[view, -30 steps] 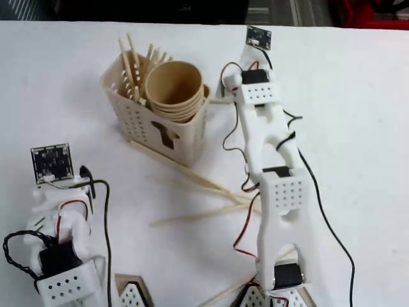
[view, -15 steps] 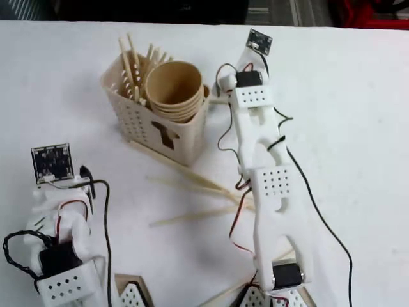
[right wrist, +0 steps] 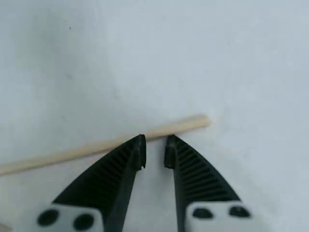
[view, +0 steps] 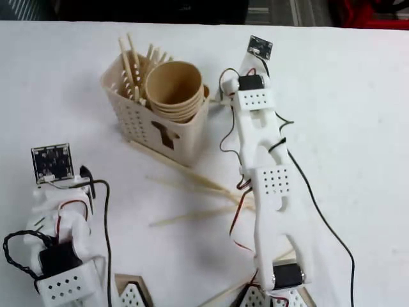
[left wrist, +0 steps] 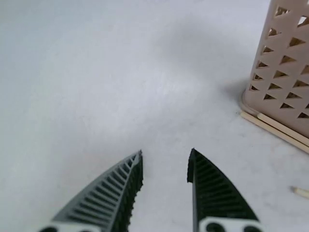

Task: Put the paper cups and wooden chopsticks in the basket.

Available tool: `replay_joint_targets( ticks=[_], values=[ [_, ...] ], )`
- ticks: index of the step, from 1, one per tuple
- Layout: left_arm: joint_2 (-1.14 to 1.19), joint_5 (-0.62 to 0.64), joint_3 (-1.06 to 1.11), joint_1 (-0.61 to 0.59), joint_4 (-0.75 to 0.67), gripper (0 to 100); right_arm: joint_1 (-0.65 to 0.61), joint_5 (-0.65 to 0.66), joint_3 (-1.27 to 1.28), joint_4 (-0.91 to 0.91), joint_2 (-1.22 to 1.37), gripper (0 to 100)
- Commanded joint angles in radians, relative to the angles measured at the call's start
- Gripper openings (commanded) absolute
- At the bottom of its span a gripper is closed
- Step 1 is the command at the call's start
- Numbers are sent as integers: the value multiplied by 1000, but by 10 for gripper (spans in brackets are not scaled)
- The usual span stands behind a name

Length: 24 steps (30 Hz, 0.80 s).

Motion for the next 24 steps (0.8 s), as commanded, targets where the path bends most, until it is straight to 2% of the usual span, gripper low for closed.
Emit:
replay_joint_targets(
  ticks=[1, 7, 10, 14, 19, 24],
  values=[
    [-16, -9, -5, -5, -3, 162, -16, 18, -31, 38, -18, 46],
    [-18, -9, 8, -5, -9, 162, -33, 43, -133, 122, -62, 42],
    [-18, -9, 8, -5, -9, 162, -47, 147, -201, 120, -62, 41],
    [-18, -9, 8, -5, -9, 162, -62, 269, -216, 41, -61, 41],
    [-18, -9, 9, -5, -9, 162, -53, 374, -218, -145, 30, 41],
    [-18, -9, 9, -5, -9, 162, -12, 434, -227, -127, 127, 41]
  ],
)
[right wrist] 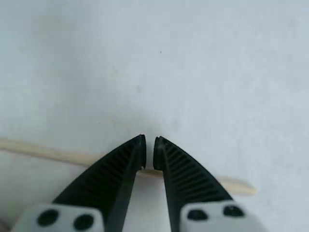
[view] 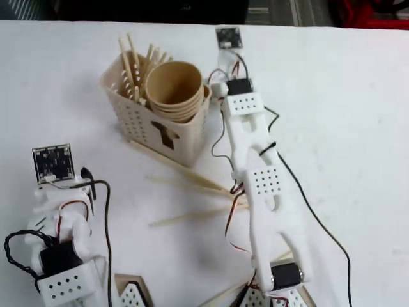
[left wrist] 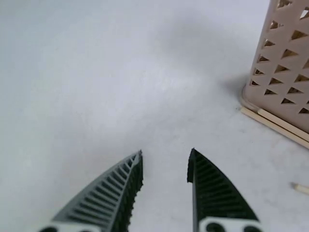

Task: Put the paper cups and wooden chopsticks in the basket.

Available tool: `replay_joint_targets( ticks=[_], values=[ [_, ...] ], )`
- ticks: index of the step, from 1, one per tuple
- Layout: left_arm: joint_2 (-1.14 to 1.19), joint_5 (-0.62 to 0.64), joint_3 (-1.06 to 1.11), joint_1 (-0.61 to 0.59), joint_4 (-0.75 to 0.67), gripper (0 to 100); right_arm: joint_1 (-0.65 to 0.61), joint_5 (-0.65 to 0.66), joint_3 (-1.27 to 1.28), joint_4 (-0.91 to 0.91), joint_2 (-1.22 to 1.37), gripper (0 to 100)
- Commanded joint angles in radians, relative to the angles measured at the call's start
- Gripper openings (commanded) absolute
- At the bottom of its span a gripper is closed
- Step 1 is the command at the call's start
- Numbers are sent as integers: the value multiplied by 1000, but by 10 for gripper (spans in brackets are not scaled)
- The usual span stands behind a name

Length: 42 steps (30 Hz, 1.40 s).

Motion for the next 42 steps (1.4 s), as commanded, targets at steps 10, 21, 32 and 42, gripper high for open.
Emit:
replay_joint_targets(
  ticks=[10, 21, 32, 42],
  values=[
    [-18, -9, -5, -4, -9, 162, 68, 264, -51, 421, -73, 46],
    [-18, -9, -3, -4, -9, 162, 206, 407, -37, 584, -145, 41],
    [-18, -9, -2, -4, -11, 163, 266, 647, 428, 582, -463, 63],
    [-18, -9, -2, -4, -11, 163, 191, 855, 626, 578, -605, 230]
  ],
)
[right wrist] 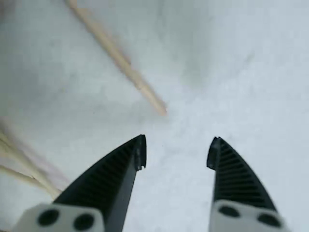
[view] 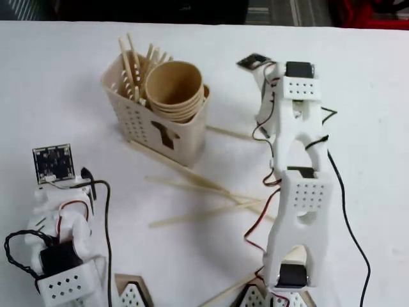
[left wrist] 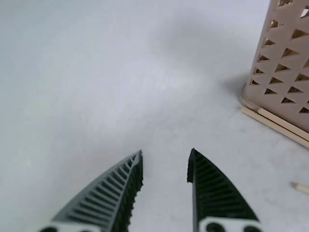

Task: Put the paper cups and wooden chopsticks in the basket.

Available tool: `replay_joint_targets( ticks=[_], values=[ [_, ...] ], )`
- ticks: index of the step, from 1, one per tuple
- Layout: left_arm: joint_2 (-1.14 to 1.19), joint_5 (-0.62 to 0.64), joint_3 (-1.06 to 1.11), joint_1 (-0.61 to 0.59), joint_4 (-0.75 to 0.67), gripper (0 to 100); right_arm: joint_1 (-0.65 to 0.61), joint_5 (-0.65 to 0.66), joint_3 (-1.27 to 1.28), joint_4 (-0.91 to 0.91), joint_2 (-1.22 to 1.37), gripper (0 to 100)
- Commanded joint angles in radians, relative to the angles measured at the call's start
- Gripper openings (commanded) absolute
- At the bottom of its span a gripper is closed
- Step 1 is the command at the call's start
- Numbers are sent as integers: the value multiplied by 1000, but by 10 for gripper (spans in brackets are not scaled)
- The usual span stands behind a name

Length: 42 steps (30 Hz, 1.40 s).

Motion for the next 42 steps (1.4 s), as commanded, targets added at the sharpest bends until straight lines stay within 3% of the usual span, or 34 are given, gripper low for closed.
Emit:
replay_joint_targets(
  ticks=[1, 12, 18, 34, 42],
  values=[
    [-18, -9, -3, -4, -11, 163, -53, 71, 14, 4, -35, 230],
    [-18, -11, -2, -2, -11, 163, -67, 84, 14, -140, 156, 221],
    [-18, -11, -2, -1, -11, 164, -42, 84, 14, -137, 183, 8],
    [-18, -11, 11, -1, -31, 162, 200, 158, 37, 7, 96, 18],
    [-18, -11, 15, -2, -48, 163, 306, 351, 361, 7, -127, 18]
  ],
)
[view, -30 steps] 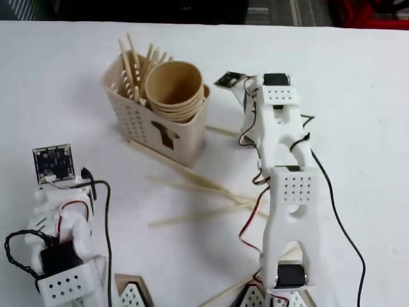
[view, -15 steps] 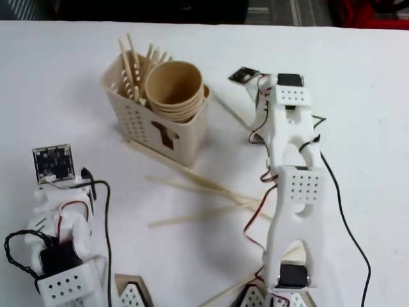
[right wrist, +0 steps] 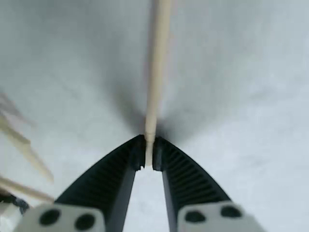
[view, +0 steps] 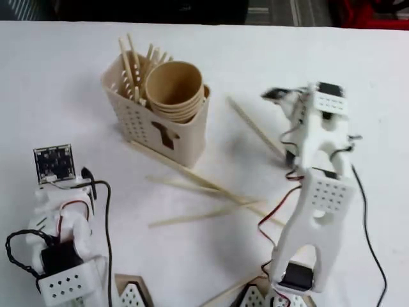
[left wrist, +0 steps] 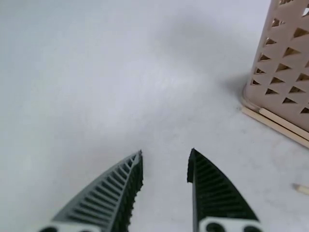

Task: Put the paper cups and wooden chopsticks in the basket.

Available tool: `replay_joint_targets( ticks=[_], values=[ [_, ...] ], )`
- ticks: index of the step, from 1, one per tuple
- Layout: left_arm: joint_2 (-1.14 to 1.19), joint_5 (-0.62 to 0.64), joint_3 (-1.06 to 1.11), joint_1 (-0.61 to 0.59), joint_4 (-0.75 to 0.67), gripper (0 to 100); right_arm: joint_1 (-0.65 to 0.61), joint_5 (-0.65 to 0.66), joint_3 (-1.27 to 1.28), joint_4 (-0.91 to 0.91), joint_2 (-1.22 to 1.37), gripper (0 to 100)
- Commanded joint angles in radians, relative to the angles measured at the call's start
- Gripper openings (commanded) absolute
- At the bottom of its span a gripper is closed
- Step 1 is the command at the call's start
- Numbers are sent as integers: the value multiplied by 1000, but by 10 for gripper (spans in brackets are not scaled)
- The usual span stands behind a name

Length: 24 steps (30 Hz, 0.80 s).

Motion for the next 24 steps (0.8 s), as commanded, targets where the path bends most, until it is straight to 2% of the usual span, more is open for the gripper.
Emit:
replay_joint_targets(
  ticks=[1, 9, 12, 19, 24],
  values=[
    [-18, -11, -3, -4, -26, 163, 44, 69, 150, 18, -183, 18],
    [-18, -11, -3, -2, -26, 164, 77, 172, 505, 16, -450, 18],
    [-18, -11, -3, -2, -26, 164, 93, 167, 557, -16, -527, 26],
    [-18, -11, -3, -1, -26, 164, 73, 71, 562, -25, -670, 216],
    [-18, -11, -3, -1, -26, 164, -58, -20, 566, -25, -725, 235]
  ],
)
